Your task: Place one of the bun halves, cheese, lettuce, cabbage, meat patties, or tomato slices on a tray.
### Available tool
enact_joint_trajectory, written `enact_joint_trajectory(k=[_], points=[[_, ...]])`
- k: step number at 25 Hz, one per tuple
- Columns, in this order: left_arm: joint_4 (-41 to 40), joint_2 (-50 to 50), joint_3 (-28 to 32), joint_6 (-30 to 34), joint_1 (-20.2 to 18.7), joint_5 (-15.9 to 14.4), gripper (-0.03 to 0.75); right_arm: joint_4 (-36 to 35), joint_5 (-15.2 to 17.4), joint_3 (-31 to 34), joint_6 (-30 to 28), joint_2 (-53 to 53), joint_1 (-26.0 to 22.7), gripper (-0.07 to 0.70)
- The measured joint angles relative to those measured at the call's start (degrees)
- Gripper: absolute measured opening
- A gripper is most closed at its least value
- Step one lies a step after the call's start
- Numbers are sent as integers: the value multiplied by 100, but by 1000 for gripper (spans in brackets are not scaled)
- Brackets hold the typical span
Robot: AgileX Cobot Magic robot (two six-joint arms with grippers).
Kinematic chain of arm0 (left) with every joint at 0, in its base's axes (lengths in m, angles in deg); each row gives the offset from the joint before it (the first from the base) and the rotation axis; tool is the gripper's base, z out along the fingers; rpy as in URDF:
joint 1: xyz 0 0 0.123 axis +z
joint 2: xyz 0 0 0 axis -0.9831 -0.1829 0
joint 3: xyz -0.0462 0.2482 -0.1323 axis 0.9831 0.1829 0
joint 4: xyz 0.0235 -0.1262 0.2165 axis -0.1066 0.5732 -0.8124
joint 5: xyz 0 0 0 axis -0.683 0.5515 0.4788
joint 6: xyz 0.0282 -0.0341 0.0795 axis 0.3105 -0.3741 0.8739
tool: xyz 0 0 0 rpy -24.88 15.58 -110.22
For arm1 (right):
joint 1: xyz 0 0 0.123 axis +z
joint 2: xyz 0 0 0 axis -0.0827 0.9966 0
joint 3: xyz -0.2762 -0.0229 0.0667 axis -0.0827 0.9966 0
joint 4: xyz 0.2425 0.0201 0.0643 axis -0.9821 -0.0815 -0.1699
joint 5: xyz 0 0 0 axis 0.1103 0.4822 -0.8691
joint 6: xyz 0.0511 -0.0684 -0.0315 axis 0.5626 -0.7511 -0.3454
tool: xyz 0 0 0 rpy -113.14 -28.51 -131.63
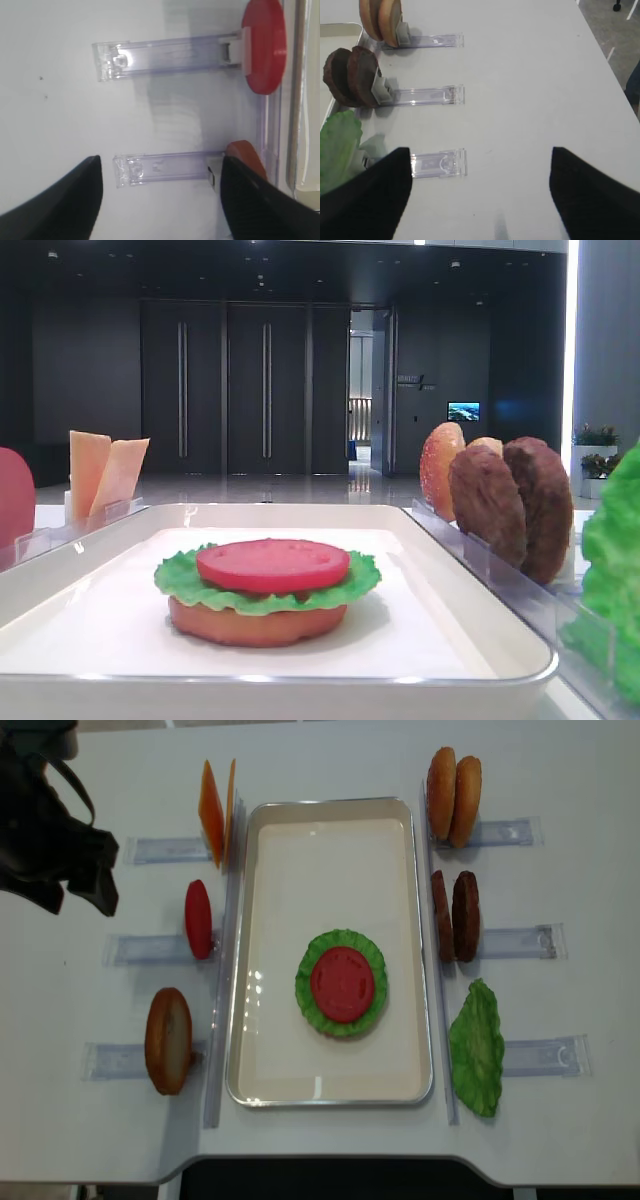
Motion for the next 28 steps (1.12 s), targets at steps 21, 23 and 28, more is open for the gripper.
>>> enact_joint_trajectory(k=[21,23,28], points=[[-42,4617,1864,-156,224,-167,550,0,0,0,0,0,0,539],[-31,5200,2277,-156,224,-185,541,0,0,0,0,0,0,539],[71,6354,2940,-110,224,-198,538,0,0,0,0,0,0,539]])
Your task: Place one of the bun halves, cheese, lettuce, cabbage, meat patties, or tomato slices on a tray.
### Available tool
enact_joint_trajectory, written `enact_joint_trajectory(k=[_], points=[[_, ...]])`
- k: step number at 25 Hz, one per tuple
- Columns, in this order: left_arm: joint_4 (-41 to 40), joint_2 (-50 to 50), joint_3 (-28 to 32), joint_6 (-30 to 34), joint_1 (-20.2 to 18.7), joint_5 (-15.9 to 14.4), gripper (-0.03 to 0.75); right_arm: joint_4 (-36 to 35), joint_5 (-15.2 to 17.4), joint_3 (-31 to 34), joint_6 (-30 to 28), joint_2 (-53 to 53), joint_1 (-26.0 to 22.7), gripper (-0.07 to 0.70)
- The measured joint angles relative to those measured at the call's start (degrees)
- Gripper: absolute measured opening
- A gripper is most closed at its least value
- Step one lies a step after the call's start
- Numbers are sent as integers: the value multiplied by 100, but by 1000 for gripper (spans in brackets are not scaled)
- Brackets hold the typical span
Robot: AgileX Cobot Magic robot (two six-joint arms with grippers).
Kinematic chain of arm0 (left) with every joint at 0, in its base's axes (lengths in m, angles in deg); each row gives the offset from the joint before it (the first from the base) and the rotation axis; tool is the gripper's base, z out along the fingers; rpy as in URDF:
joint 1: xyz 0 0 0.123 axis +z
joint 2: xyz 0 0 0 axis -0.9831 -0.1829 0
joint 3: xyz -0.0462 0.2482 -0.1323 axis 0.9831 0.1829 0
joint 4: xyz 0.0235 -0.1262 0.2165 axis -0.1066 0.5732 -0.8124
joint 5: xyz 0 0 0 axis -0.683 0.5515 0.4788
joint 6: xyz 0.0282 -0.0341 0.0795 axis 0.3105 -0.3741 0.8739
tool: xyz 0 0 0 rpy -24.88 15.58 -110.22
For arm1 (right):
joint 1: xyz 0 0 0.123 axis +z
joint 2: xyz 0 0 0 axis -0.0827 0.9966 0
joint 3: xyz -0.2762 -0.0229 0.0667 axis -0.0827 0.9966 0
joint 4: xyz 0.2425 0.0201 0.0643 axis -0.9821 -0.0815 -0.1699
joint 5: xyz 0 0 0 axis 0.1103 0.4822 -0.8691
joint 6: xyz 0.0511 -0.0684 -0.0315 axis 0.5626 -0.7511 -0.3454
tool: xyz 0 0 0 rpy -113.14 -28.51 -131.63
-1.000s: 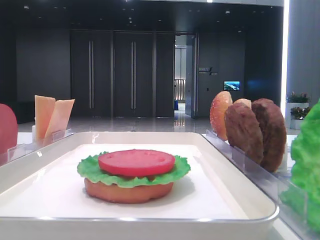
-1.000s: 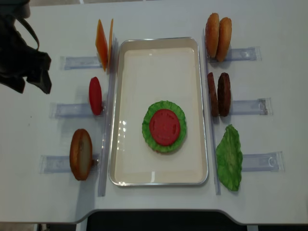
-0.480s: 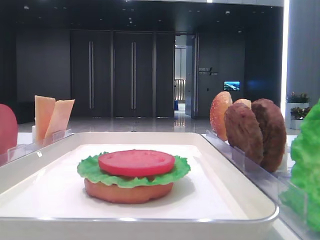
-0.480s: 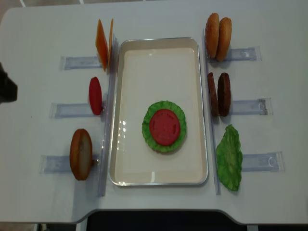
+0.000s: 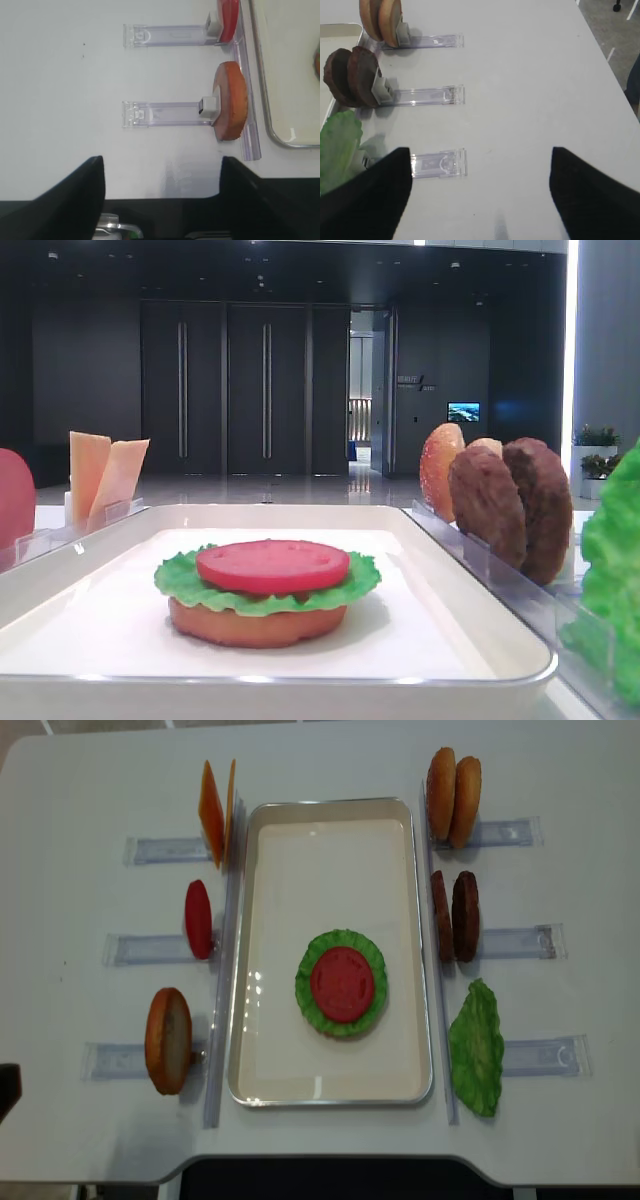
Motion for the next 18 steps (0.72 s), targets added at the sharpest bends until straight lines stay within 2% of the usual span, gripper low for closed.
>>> enact_joint_trajectory(k=[5,12,18], points=[[153,900,409,43,-79,161,538,0,0,0,0,0,0,539],[218,1751,1116,79,-159,688,537,0,0,0,0,0,0,539],[217,2152,1266,97,-196,782,527,0,0,0,0,0,0,539]])
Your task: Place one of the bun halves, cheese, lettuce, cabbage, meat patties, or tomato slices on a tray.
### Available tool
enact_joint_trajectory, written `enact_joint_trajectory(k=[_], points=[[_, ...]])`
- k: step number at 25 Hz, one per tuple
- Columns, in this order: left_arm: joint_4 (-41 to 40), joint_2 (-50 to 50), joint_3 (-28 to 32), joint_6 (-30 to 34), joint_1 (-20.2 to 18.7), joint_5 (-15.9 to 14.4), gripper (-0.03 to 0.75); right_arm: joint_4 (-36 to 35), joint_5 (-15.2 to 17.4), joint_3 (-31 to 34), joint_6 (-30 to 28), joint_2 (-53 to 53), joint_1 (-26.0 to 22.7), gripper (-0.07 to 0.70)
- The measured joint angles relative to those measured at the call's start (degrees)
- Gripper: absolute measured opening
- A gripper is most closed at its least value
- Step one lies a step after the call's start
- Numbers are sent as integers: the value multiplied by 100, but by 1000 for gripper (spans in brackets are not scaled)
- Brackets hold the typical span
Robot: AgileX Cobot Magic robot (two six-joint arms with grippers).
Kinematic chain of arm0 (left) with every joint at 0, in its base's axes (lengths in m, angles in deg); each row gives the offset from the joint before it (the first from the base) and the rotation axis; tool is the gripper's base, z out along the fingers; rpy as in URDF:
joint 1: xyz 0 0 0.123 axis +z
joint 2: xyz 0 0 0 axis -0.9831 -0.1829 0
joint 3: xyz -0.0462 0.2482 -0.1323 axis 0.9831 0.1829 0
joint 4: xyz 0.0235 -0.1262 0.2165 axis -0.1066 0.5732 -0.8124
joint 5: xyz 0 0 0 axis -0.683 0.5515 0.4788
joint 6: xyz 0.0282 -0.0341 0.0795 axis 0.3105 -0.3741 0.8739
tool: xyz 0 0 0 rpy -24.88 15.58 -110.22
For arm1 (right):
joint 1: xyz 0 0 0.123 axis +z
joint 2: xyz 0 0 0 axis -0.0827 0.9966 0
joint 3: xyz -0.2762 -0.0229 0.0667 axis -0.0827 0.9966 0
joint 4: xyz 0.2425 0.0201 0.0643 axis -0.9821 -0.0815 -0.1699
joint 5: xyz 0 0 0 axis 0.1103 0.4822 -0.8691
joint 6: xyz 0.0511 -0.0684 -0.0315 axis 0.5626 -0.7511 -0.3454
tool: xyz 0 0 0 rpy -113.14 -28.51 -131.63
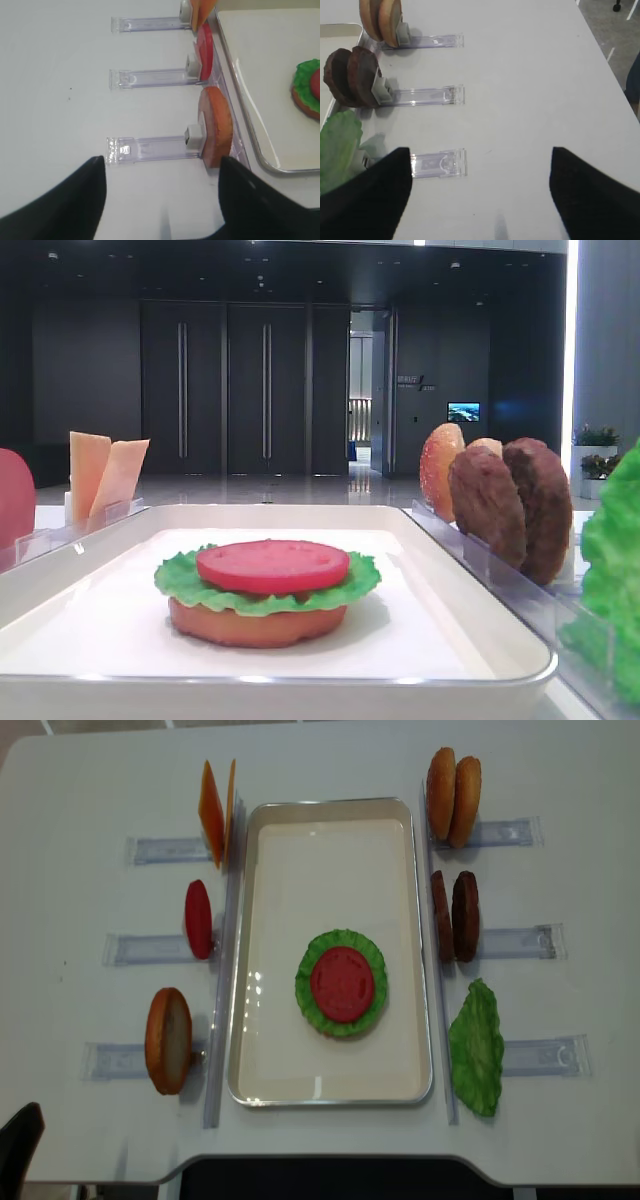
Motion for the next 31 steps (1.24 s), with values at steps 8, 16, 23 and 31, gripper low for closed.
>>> enact_joint_trajectory(k=[8,16,23,31], points=[[103,161,0,211,0,0,444,0,0,0,0,0,0,539],[216,161,0,379,0,0,433,0,0,0,0,0,0,539],[274,161,0,422,0,0,433,0,0,0,0,0,0,539],[277,161,0,435,0,0,433,0,0,0,0,0,0,539]])
